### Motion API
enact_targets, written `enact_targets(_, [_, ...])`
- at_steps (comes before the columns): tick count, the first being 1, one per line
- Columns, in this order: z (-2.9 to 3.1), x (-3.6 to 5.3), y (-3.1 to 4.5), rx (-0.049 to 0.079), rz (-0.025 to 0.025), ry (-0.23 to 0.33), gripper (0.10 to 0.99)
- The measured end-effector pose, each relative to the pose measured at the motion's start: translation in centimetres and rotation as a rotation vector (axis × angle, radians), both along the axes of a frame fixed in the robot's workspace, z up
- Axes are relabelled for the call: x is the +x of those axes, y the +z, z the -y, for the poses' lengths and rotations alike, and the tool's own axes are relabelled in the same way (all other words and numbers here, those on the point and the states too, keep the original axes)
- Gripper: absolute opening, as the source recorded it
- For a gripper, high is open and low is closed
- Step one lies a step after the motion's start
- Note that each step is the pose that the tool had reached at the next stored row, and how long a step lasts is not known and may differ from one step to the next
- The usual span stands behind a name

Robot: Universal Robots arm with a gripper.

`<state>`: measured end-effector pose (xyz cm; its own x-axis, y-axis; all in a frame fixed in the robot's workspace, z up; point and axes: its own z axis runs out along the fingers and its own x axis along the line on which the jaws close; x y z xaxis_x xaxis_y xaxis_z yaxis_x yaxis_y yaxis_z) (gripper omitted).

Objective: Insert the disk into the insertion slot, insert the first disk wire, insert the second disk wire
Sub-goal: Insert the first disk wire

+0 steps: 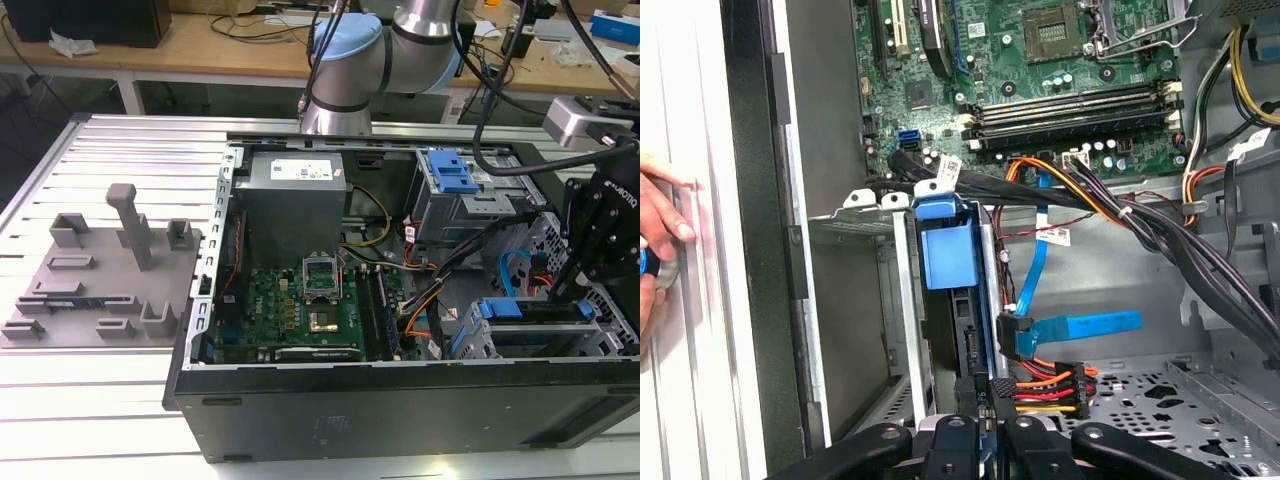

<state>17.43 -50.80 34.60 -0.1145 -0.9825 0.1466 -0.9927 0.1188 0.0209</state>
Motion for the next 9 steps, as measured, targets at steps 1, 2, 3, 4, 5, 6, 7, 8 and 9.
enact_targets(1, [0.0,-0.06,0.0,0.003,0.0037,0.0,0.165])
enact_targets(2, [0.0,-0.15,-0.01,0.01,0.0114,0.0,0.165])
enact_targets(3, [0.0,-0.14,-0.01,0.01,0.0116,0.0,0.165])
enact_targets(4, [0.0,-0.14,-0.01,0.01,0.0116,0.0,0.165])
enact_targets(5, [0.01,-0.14,0.0,0.01,0.0117,0.0,0.165])
enact_targets(6, [0.01,-0.14,0.0,0.01,0.0117,0.0,0.165])
enact_targets(7, [0.01,-0.15,0.0,0.01,0.0116,0.0,0.165])
enact_targets(8, [0.02,-0.15,-0.01,0.01,0.0105,0.0,0.165])
enact_targets(9, [0.03,-0.14,-0.01,0.01,0.0078,0.0,0.165])
